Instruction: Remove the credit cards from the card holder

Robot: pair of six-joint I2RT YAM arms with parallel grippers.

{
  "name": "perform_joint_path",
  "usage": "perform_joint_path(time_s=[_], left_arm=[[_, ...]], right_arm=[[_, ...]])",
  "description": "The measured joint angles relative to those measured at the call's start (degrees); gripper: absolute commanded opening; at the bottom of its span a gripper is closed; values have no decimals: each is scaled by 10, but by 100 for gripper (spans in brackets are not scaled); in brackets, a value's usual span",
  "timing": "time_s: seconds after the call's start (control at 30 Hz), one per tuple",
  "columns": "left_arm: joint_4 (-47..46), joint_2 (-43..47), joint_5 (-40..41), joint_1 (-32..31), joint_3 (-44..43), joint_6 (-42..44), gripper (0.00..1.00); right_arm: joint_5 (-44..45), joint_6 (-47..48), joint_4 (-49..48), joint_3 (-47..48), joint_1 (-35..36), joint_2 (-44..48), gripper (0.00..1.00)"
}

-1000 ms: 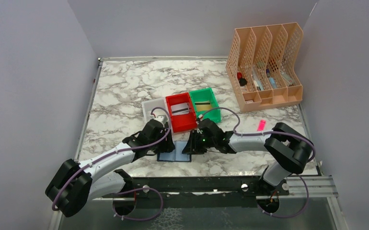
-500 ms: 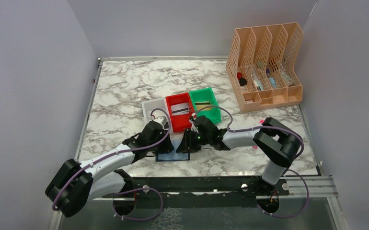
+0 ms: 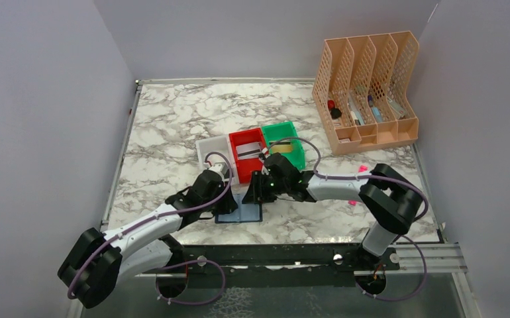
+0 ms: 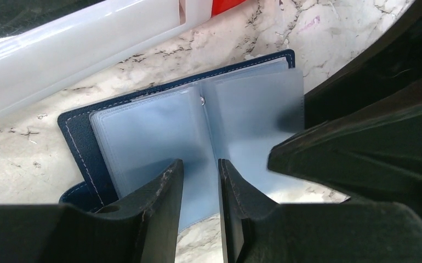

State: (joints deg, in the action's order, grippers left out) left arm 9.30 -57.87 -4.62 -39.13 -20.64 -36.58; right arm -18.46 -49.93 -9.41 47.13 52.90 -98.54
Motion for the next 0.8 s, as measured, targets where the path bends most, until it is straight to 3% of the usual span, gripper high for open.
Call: perform_joint_path(time_s=[0.23,0.4,0.8], left_arm=[[6,12,8,0,0,0,38],[21,22,18,0,0,-1,49],[56,48,54,0,-1,-6,50]], right_arm=[[57,35,65,10,0,42,51],[50,39,70,10,0,16,51],[54,36,71,12,0,11,54]])
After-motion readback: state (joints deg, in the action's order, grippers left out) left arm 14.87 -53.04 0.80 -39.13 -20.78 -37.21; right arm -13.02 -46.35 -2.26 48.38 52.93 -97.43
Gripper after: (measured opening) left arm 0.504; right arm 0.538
